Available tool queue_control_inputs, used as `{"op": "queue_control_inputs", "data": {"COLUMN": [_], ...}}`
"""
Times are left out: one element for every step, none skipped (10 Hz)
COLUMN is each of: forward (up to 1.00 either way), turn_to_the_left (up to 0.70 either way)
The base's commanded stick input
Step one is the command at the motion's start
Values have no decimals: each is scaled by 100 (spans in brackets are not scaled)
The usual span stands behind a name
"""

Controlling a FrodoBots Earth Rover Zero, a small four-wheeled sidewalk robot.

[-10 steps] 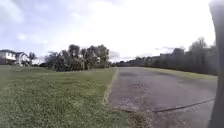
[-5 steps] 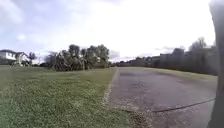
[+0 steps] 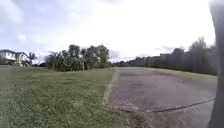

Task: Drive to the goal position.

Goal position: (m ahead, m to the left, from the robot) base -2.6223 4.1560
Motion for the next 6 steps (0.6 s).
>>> {"op": "queue_control_inputs", "data": {"forward": [2,4,0,0,0,0], "turn_to_the_left": [0,0,0,0,0,0]}}
